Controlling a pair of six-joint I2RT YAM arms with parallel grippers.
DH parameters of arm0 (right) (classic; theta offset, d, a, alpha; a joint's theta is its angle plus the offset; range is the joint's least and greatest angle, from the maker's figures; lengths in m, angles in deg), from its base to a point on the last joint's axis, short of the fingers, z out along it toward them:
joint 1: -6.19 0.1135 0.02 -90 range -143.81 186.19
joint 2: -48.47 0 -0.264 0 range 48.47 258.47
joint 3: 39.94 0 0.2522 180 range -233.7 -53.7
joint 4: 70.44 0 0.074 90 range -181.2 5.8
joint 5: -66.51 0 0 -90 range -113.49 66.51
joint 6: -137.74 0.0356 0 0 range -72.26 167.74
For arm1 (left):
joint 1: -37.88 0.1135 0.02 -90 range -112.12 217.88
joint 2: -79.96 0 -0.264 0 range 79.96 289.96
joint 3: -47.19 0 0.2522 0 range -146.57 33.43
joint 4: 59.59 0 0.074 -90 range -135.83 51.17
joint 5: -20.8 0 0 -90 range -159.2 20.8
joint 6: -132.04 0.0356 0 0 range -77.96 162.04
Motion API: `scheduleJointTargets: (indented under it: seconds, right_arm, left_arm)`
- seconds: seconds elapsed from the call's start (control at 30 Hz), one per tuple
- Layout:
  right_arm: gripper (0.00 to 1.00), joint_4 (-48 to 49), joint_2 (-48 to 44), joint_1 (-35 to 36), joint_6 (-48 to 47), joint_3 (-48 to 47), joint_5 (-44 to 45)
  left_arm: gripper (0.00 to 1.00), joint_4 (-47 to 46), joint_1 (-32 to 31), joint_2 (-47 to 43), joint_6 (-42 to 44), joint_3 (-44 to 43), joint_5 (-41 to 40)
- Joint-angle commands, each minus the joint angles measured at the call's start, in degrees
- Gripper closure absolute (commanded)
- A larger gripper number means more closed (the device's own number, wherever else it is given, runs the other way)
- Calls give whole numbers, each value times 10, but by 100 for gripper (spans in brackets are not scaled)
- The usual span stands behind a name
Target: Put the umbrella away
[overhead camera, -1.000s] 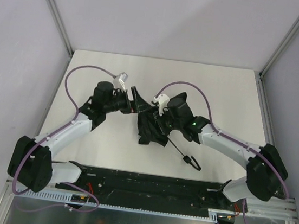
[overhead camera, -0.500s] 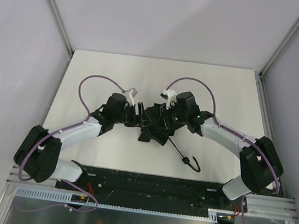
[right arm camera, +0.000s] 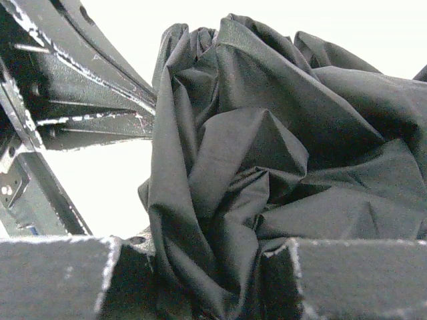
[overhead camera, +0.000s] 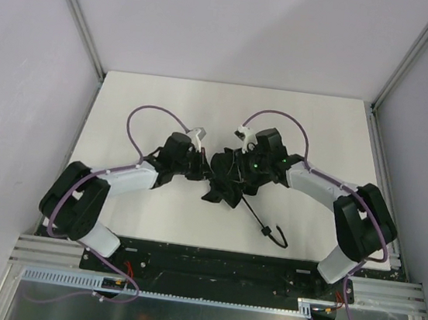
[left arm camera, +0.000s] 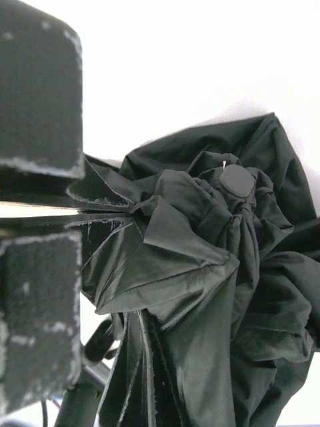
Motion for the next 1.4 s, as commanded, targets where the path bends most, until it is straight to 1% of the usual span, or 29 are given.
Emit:
scheduleJointTargets:
  seconds: [0.0, 0.1, 0.17, 0.2, 0.27, 0.33, 0.37, 0.4, 0.5, 0.6, 0.67, 0.77, 0.83, 0.87, 0.9, 0.97, 1.03, 1.1, 1.13, 1.2, 1.27, 1.3, 1.37]
  right_arm:
    - [88, -15, 33, -7, 15, -43, 25]
    - [86, -25, 53, -9, 15, -57, 52]
    - [88, -34, 60, -10, 9, -67, 66]
    - [92, -36, 63, -11, 8, -70, 66]
    - [98, -36, 64, -20, 12, -73, 40]
    - [100, -33, 56, -26, 19, -74, 2]
    - [100, -33, 49, -29, 23, -74, -15]
    - [100, -31, 40, -31, 26, -73, -29]
    - [100, -31, 0, -42, 34, -73, -51]
    - [100, -34, -45, -61, 36, -74, -39]
    - [100, -38, -72, -76, 34, -74, -21]
    - [100, -40, -106, -98, 29, -74, -5]
    - [100, -42, -122, -99, 23, -74, 8]
    - [100, -44, -130, -96, 21, -75, 20]
    - [100, -44, -137, -91, 19, -75, 31]
    - [100, -42, -149, -80, 22, -75, 48]
    - [100, -38, -159, -61, 24, -76, 71]
    - [100, -33, -167, -41, 26, -78, 92]
    - [100, -31, -172, -33, 28, -78, 97]
    - [100, -21, -182, -23, 37, -80, 88]
    - [100, -9, -193, -24, 53, -81, 63]
    - [100, -5, -199, -27, 61, -81, 49]
    - [100, 3, -213, -38, 74, -82, 23]
  left_arm:
    - [100, -4, -4, 28, 41, -17, -67]
    - [100, -5, -6, 49, 44, -22, -73]
    - [100, -6, -10, 60, 44, -24, -77]
    - [100, -7, -13, 63, 45, -24, -82]
    - [100, -6, -15, 62, 45, -21, -91]
    - [99, -5, -16, 51, 44, -15, -102]
    - [96, -1, -15, 42, 43, -12, -105]
    - [90, 5, -15, 31, 43, -10, -109]
    - [66, 22, -14, -24, 45, -4, -116]
    - [44, 42, -10, -89, 44, -5, -118]
    - [37, 57, -2, -133, 45, -11, -116]
    - [31, 87, 17, -189, 45, -27, -87]
    - [25, 86, 26, -210, 35, -44, -35]
    - [14, 83, 27, -211, 32, -58, 3]
    - [7, 80, 23, -205, 28, -72, 37]
    - [2, 76, 8, -192, 15, -98, 76]
    - [1, 71, -18, -178, 8, -117, 67]
    - [2, 70, -47, -158, 11, -134, 45]
    - [5, 69, -54, -146, 12, -140, 34]
    - [14, 77, -61, -119, 20, -151, 7]
    - [24, 99, -62, -98, 42, -157, -58]
    - [28, 107, -61, -89, 56, -162, -78]
    - [34, 135, -59, -76, 83, -177, -110]
